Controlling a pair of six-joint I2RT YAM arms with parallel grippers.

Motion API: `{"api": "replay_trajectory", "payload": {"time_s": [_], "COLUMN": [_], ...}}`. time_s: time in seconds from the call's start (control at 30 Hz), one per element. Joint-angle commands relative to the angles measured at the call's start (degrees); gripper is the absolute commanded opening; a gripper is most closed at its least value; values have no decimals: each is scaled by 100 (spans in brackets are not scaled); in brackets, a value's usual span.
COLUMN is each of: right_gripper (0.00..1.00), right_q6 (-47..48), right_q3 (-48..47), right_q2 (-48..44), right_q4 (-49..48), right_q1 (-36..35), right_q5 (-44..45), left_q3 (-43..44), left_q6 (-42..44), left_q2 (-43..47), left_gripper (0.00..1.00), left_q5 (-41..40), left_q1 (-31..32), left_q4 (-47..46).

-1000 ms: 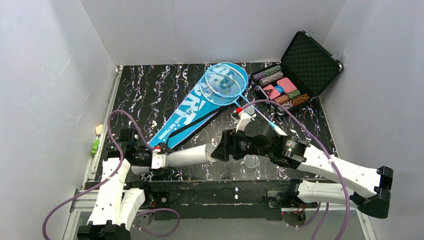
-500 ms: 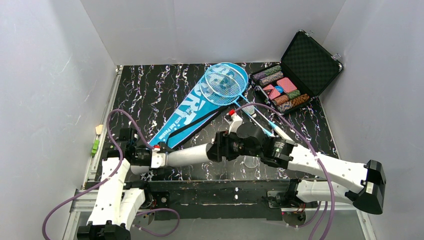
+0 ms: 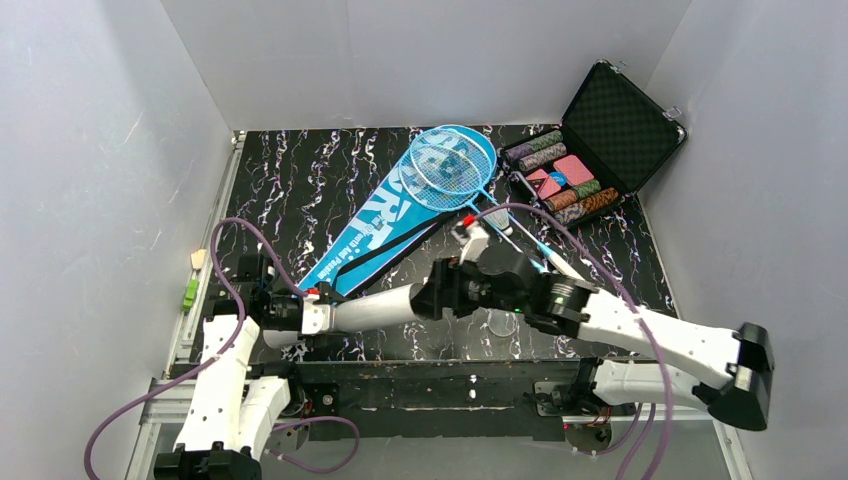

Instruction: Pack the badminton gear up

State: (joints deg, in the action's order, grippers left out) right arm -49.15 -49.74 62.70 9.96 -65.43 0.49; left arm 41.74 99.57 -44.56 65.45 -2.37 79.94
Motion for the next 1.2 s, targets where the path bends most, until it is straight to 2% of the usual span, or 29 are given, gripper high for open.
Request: {"api": "replay_trajectory", "payload": {"time_s": [0.0, 0.13, 0.23, 0.4, 0.53, 0.7, 0.83, 0.9, 1.17], "right_gripper": [85, 86, 86, 87, 87, 82, 80, 78, 72], "right_q6": [111, 157, 369, 877, 1025, 1054, 986, 927, 846], "right_q3": [-230, -163, -502, -1475, -2498, -4160, -5274, -5551, -5504], "right_q2": [-1109, -1754, -1520, 19, 1481, 3338, 4398, 4690, 5209], "right_q4": [648, 1168, 1826, 2845, 3191, 3937, 4509, 4599, 4336], "right_q1": [421, 1350, 2325, 3465, 4011, 4236, 4289, 4293, 4302], "right_q5": [286, 71, -10, 731, 1173, 1549, 1742, 1835, 1865], "left_q3": [67, 67, 101, 71, -8, -46, -49, -50, -76], "left_q6": [15, 18, 16, -3, -41, -147, -205, -247, -312], "left_q2": [35, -18, -51, 27, 110, 130, 119, 106, 69], "left_gripper": [5, 5, 5, 5, 5, 5, 5, 5, 5], "left_q5": [360, 389, 400, 390, 398, 481, 530, 509, 468], "left_q1": [0, -1, -1, 0, -7, 1, 1, 0, 1], "left_q4": [-32, -63, -45, -32, -66, -169, -248, -294, -424]}}
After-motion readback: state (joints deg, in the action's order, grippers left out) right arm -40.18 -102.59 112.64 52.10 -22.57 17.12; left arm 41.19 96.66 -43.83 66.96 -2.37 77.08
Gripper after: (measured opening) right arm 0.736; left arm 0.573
